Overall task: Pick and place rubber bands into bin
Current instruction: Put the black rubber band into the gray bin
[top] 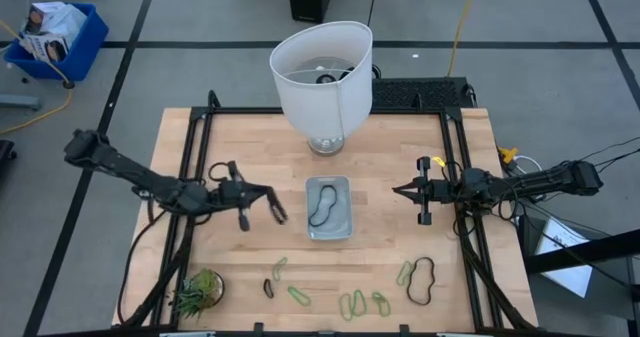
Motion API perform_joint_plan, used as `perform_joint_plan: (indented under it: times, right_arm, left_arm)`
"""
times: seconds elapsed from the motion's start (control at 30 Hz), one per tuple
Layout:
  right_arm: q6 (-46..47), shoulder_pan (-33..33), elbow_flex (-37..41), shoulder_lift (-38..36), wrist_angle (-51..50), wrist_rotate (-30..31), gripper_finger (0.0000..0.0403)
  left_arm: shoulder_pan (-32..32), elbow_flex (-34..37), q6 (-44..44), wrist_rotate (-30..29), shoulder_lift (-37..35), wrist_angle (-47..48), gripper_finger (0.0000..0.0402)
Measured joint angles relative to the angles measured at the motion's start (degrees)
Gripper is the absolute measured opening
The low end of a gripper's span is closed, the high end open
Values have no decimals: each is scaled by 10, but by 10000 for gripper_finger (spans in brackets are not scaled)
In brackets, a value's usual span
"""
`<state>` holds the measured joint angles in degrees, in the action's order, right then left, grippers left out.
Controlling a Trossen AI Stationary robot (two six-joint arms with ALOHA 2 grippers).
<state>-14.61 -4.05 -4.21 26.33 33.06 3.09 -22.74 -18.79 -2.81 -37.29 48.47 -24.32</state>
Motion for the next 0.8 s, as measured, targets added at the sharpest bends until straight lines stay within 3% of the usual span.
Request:
perform_joint_plan:
  times: [0.27,0.4,0.53,0.8]
  right_arm:
    - [0,0,0,0,-1,0,0]
    - [0,0,0,0,-3,0,0]
    - [0,0,0,0,-6,0,0]
    - [-1,0,0,1,-21,0,0]
  left_arm:
    - [64,-131,-68,72,172,2,2]
    - [96,-207,-71,135,258,3,2]
    - [114,-278,-95,163,335,53,3]
    - [162,-306,-74,201,435,79,3]
